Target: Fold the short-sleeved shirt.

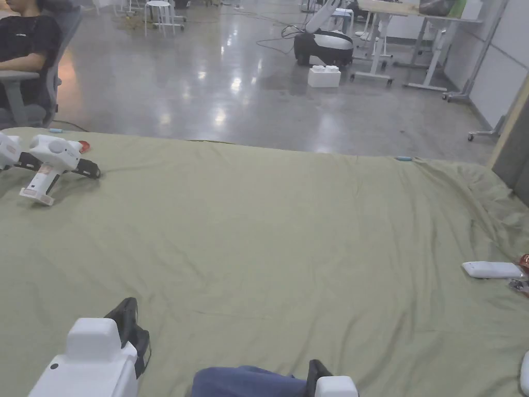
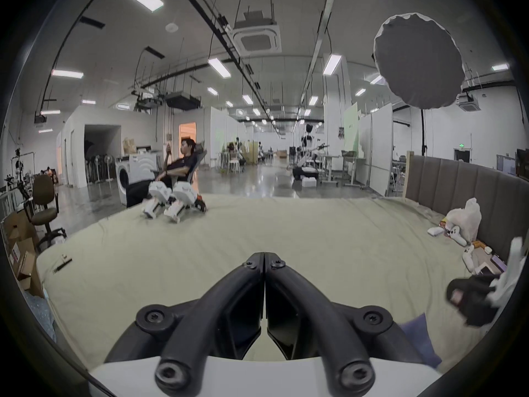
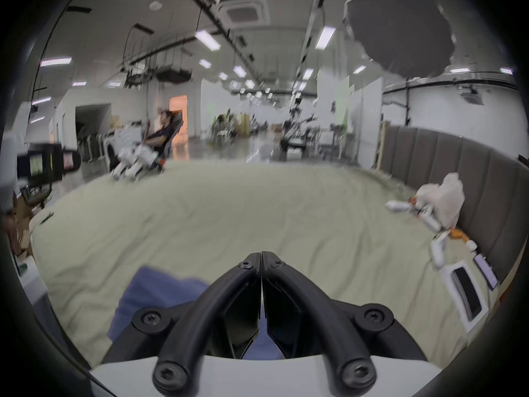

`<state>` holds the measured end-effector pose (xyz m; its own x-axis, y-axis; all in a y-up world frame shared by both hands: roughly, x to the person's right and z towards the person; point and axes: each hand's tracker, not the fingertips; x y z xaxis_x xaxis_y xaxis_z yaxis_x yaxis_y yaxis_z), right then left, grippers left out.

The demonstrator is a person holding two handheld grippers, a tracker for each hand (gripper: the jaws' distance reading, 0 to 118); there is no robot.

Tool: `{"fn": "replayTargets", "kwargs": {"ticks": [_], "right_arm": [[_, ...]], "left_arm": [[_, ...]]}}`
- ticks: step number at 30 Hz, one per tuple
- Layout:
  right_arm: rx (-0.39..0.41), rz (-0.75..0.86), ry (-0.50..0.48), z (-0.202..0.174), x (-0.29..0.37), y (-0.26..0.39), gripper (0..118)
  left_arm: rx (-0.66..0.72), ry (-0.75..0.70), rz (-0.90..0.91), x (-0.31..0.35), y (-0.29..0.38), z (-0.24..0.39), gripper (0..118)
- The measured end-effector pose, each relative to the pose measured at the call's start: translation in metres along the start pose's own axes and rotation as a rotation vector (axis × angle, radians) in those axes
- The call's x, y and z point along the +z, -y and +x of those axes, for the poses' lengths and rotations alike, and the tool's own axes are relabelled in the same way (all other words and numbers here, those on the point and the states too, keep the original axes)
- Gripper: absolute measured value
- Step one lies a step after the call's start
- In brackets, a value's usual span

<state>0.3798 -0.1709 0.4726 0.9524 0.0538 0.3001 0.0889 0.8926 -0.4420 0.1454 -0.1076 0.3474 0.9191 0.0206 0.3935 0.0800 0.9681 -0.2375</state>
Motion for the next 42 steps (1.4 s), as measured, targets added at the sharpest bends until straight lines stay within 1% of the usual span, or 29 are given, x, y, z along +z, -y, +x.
{"fn": "replayTargets", "kwargs": {"ticks": [3, 6, 8, 9, 10, 12, 16, 17, 18, 19, 20, 23, 27, 31, 32, 33, 35, 36, 37, 38, 40, 42], "right_arm": [[-0.038, -0.063, -0.025, -0.01, -0.021, 0.018, 0], [-0.016, -0.121, 0.006, -0.014, -0.038, 0.034, 0], [-0.004, -0.139, 0.015, -0.012, -0.045, 0.044, 0], [-0.015, -0.144, 0.011, -0.008, -0.046, 0.047, 0], [-0.033, -0.143, 0.007, -0.006, -0.046, 0.044, 0], [-0.04, -0.158, 0.01, -0.005, -0.047, 0.039, 0], [-0.052, -0.169, 0.011, -0.003, -0.047, 0.041, 0], [-0.051, -0.172, 0.011, -0.003, -0.046, 0.04, 0], [-0.048, -0.175, 0.011, -0.004, -0.046, 0.04, 0], [-0.048, -0.178, 0.011, -0.004, -0.047, 0.04, 0], [-0.047, -0.181, 0.011, -0.003, -0.047, 0.04, 0], [-0.042, -0.191, 0.011, -0.004, -0.047, 0.039, 0], [-0.042, -0.195, 0.007, -0.002, -0.047, 0.04, 0], [-0.043, -0.197, 0.005, -0.003, -0.047, 0.041, 0], [-0.043, -0.197, 0.005, -0.003, -0.047, 0.04, 0], [-0.043, -0.198, 0.006, -0.003, -0.047, 0.04, 0], [-0.045, -0.2, 0.008, -0.002, -0.046, 0.04, 0], [-0.047, -0.201, 0.008, -0.002, -0.046, 0.04, 0], [-0.047, -0.2, 0.006, -0.002, -0.047, 0.041, 0], [-0.043, -0.2, 0.007, -0.003, -0.047, 0.041, 0], [-0.033, -0.2, 0.008, -0.004, -0.046, 0.041, 0], [-0.022, -0.197, 0.014, -0.008, -0.045, 0.04, 0]], "left_arm": [[0.029, 0.033, -0.087, 0.003, 0.017, -0.011, 2], [0.103, 0.084, -0.201, 0.0, 0.032, -0.024, 2], [0.16, 0.136, -0.284, -0.005, 0.043, -0.032, 4], [0.182, 0.168, -0.324, -0.008, 0.048, -0.036, 7], [0.194, 0.199, -0.364, -0.012, 0.052, -0.039, 16], [0.223, 0.276, -0.448, -0.019, 0.06, -0.044, 33], [0.346, 0.451, -0.563, -0.04, 0.077, -0.053, 82], [0.391, 0.488, -0.596, -0.047, 0.082, -0.054, 90], [0.428, 0.521, -0.628, -0.054, 0.086, -0.055, 95], [0.457, 0.554, -0.659, -0.059, 0.088, -0.054, 96], [0.481, 0.602, -0.691, -0.066, 0.093, -0.054, 96], [0.534, 0.685, -0.771, -0.084, 0.105, -0.044, 96], [0.601, 0.793, -0.778, -0.102, 0.115, -0.035, 96], [0.676, 0.861, -0.851, -0.123, 0.12, -0.029, 94], [0.689, 0.882, -0.861, -0.126, 0.122, -0.029, 91], [0.688, 0.875, -0.865, -0.129, 0.123, -0.029, 86], [0.668, 0.842, -0.883, -0.133, 0.128, -0.03, 66], [0.659, 0.835, -0.885, -0.134, 0.13, -0.032, 52], [0.665, 0.839, -0.886, -0.134, 0.132, -0.035, 45], [0.691, 0.85, -0.885, -0.133, 0.133, -0.037, 41], [0.737, 0.847, -0.879, -0.129, 0.134, -0.038, 26], [0.742, 0.849, -0.868, -0.127, 0.132, -0.038, 22]]}}
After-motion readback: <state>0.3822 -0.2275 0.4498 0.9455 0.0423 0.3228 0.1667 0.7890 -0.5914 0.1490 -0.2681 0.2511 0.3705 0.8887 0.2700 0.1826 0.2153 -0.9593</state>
